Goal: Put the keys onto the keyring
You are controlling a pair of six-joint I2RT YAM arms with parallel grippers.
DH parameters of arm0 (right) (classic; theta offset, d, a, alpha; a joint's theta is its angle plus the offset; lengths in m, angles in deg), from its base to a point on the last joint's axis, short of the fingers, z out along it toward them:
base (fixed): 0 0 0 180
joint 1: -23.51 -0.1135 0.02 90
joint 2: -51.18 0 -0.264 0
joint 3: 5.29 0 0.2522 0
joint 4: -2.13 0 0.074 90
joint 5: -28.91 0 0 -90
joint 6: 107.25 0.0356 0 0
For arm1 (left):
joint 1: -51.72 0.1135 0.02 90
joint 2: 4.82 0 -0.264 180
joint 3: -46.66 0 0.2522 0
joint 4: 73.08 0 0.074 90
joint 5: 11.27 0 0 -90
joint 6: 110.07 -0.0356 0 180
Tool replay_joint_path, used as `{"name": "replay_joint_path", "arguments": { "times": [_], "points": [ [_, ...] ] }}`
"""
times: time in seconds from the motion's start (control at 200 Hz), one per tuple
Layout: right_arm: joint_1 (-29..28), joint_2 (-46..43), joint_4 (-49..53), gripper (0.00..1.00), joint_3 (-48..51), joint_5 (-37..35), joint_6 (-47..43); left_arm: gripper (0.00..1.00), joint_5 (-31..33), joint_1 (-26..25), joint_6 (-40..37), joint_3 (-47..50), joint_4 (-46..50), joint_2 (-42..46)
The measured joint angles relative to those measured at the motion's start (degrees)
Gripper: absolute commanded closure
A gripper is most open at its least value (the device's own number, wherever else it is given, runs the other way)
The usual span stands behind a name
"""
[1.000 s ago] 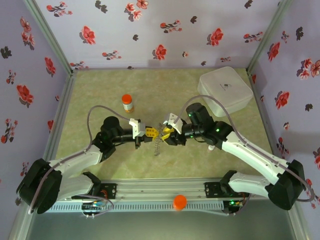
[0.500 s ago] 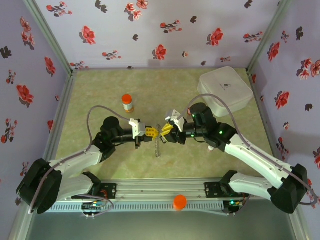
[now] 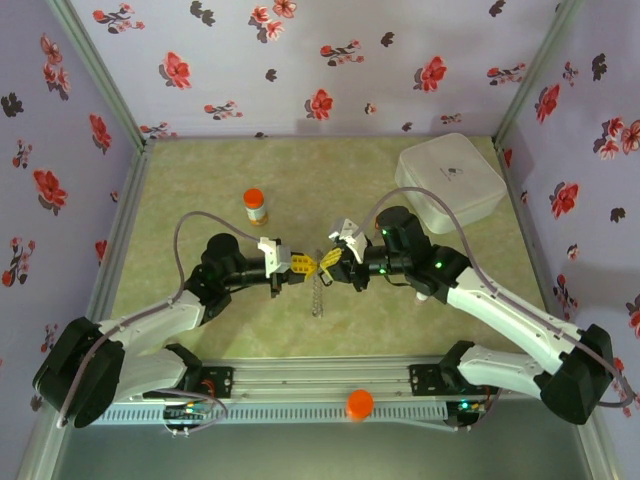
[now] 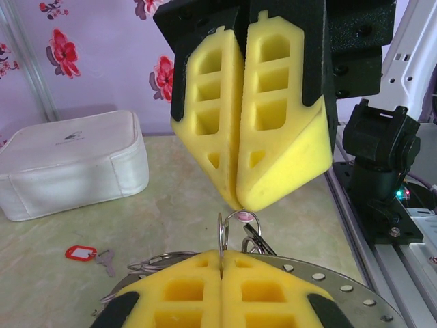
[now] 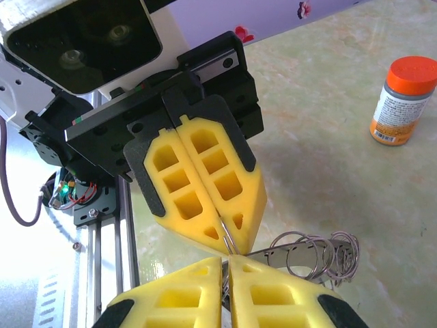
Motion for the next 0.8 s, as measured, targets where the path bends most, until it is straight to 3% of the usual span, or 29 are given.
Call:
{"name": "replay_joint_path", "arguments": {
  "times": [0.28, 0.415, 0.8],
  "points": [
    [0.0, 1.1, 0.1, 0.89, 0.0, 0.0, 0.0, 1.0, 0.2, 0.0, 0.0, 0.4, 0.1, 0.0],
    [-0.1, 1.1, 0.5, 0.81, 0.0, 0.0, 0.2, 1.0, 0.2, 0.0, 0.0, 0.5, 0.0, 0.0],
    [-0.2, 1.6, 1.2, 0.88, 0.1, 0.0, 0.0, 1.0, 0.2, 0.0, 0.0, 0.5, -0.1, 0.0]
  ]
}}
